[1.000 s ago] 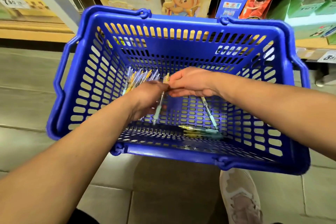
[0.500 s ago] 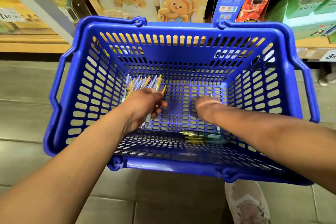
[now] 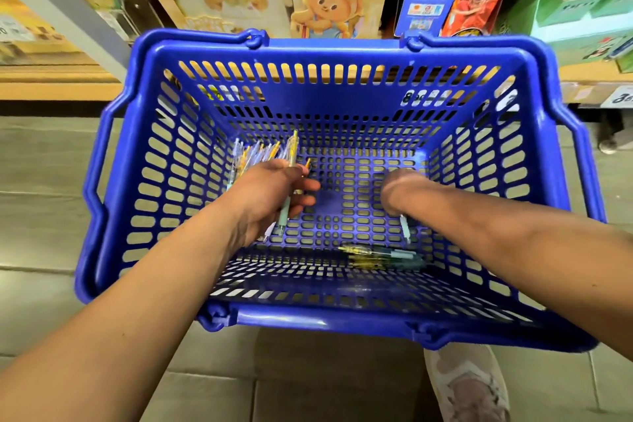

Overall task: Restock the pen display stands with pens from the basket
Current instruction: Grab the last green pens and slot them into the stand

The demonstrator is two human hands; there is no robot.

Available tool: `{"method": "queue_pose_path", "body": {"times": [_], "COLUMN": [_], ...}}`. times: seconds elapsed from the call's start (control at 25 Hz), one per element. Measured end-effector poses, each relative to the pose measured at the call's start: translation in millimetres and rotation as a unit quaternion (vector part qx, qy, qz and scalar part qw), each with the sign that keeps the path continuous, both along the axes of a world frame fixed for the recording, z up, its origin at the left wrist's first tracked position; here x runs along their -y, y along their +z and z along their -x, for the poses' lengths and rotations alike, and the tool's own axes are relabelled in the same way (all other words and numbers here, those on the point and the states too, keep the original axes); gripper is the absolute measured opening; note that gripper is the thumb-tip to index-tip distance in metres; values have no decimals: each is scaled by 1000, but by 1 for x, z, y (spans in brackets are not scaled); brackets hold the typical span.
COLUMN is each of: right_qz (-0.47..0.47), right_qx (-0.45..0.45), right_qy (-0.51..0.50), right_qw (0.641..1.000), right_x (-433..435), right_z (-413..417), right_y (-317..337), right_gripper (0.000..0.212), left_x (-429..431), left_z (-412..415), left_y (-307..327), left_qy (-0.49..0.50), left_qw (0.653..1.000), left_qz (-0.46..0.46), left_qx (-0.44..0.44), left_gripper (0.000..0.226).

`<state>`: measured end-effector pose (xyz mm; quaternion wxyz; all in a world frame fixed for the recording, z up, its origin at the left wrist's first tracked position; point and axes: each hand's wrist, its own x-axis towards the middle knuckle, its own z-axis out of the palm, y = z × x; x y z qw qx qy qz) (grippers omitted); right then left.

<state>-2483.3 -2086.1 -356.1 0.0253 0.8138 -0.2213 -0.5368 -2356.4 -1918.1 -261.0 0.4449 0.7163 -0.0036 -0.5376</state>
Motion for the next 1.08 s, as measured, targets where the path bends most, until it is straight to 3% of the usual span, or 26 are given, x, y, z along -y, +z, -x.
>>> {"method": "queue_pose_path", "body": {"times": [0.12, 0.2, 0.32, 0.4, 0.64, 0.68, 0.72, 0.84, 0.88, 0.96, 1.08], "right_qz": [-53, -186, -432, -496, -532, -530, -507, -305, -239, -175, -167], "right_qx": [75, 146, 243, 278, 311, 297, 280, 160, 115, 83, 122], "right_qy": [-48, -137, -344, -374, -396, -408, -389, -102, 3, 107, 99], "right_qw": [995, 962, 797, 733, 681, 682, 717, 933, 964, 975, 973], "right_x": [0, 3, -8, -20, -18, -13, -9, -18, -28, -48, -54], "right_z": [-13, -24, -42, -53, -53, -50, -46, -27, -19, -4, 1], "right_y": [7, 14, 39, 50, 62, 60, 57, 32, 21, 5, -6], "right_gripper": [23, 13, 20, 22, 19, 17, 16, 20, 25, 23, 7], "left_x": [1, 0, -1, 0, -4, -5, -6, -6, -6, -5, -4], "left_z": [3, 2, 1, 2, 2, 1, 1, 1, 1, 1, -1], "left_y": [3, 4, 9, 14, 23, 24, 24, 26, 28, 29, 29], "left_qy": [14, 35, 60, 69, 41, 36, 40, 56, 57, 55, 49], "left_qw": [1000, 999, 998, 998, 999, 998, 997, 996, 997, 998, 998], "left_qz": [-5, -9, -7, -1, -21, -29, -33, -32, -32, -32, -31], "left_qx": [-7, -2, 15, 13, 21, 38, 53, 54, 42, 24, 19], "left_gripper": [16, 16, 16, 19, 20, 18, 19, 20, 17, 14, 14]}}
